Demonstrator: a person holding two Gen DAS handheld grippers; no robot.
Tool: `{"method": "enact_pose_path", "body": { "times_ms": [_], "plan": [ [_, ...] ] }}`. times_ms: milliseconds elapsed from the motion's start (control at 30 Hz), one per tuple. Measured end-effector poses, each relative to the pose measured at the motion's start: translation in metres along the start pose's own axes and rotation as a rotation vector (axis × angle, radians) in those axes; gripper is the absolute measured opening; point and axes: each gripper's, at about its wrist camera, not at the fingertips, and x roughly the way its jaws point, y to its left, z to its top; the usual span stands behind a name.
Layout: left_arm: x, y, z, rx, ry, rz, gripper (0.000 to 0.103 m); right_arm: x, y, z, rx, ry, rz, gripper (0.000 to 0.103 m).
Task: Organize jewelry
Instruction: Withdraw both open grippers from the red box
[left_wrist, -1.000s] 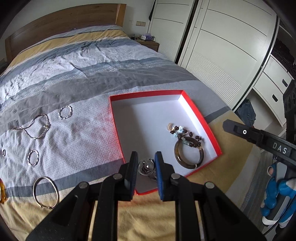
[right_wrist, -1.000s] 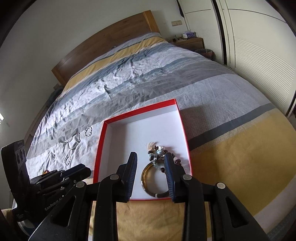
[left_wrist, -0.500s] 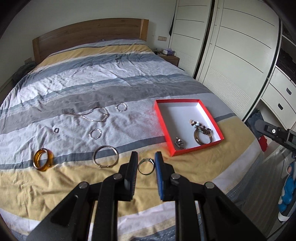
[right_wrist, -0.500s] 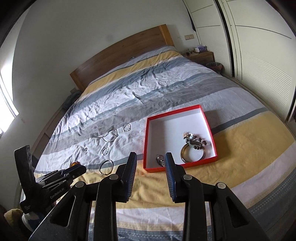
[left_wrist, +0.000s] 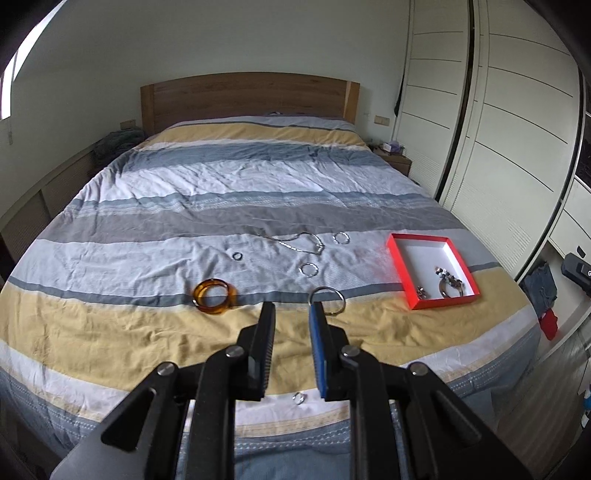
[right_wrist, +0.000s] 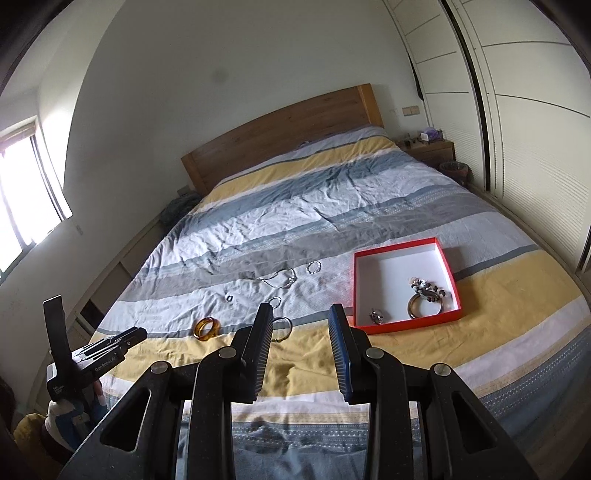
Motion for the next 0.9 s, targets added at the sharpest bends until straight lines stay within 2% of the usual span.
{"method": "enact_pose_path", "body": {
  "times_ms": [133,400,600,900],
  "plan": [
    [-0.033,0.029,-0.006,-0.036,-0.041,0.031,0.031,-0.020,0.027,-0.001,-0.038,-0.030,0.019,0.031],
    [-0.067,0.070,-0.010,-0.083,-0.084,0.053,0.032,-0.045,0.072,0.003,-0.110,-0.071,0.052,0.031],
    [-0.061,0.088,-0.010,-0.111,-0.088,0.056,0.032,-0.040,0.086,0.007,-0.136,-0.072,0.055,0.031],
    [-0.024,0.094,-0.026,-0.129,-0.025,0.029,0.032,-0.008,0.083,-0.002,-0.133,-0.026,0.035,0.031]
  ]
}}
